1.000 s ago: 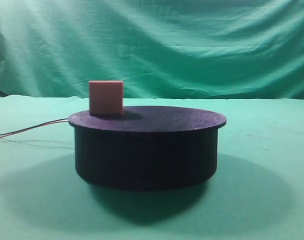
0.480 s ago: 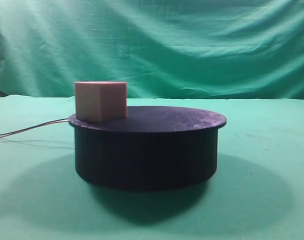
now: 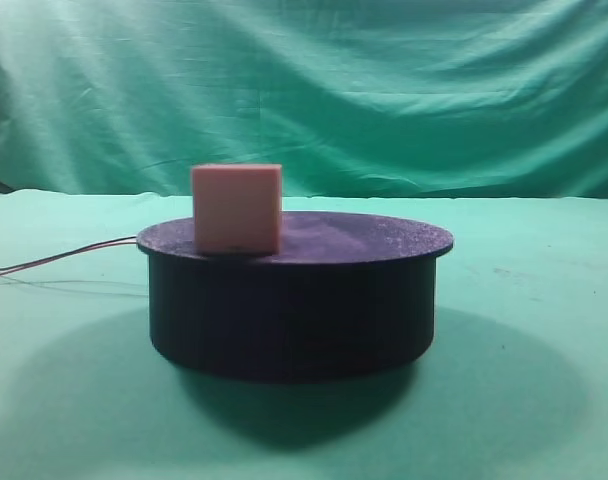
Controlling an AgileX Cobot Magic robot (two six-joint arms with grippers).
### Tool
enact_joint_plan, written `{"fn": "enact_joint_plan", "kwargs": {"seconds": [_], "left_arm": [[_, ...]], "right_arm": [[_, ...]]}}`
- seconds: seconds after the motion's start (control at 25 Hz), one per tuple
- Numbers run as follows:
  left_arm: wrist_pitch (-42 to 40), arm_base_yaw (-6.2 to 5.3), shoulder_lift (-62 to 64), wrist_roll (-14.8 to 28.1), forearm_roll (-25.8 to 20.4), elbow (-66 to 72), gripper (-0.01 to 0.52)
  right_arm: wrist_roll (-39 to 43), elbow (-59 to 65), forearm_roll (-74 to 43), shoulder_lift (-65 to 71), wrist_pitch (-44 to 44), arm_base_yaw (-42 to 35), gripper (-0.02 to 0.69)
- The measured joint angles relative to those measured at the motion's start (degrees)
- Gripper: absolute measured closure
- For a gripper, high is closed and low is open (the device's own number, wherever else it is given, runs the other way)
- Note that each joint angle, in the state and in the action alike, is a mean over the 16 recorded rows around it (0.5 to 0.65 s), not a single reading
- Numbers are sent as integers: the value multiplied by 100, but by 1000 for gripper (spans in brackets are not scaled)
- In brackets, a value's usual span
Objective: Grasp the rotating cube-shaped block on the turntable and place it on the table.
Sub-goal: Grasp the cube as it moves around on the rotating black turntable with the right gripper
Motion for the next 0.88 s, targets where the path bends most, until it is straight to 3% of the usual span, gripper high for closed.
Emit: {"fn": "enact_joint_plan", "kwargs": {"seconds": [0.12,0.28,0.6,0.72,0.88], "left_arm": [[0,0,0,0,0,0,514],[0,0,0,0,0,0,514],[0,0,0,0,0,0,514],[0,0,0,0,0,0,514],[0,0,0,0,0,0,514]], "right_arm": [[288,-349,-142,585,-41,445,542],[605,-750,-181,1198,-89,809,388],[857,-1289,65,2084,-121,991,102],[932,-1398,35,2359,-147,992,77],[1005,-1489,-96,2664,-195,992,152]]}}
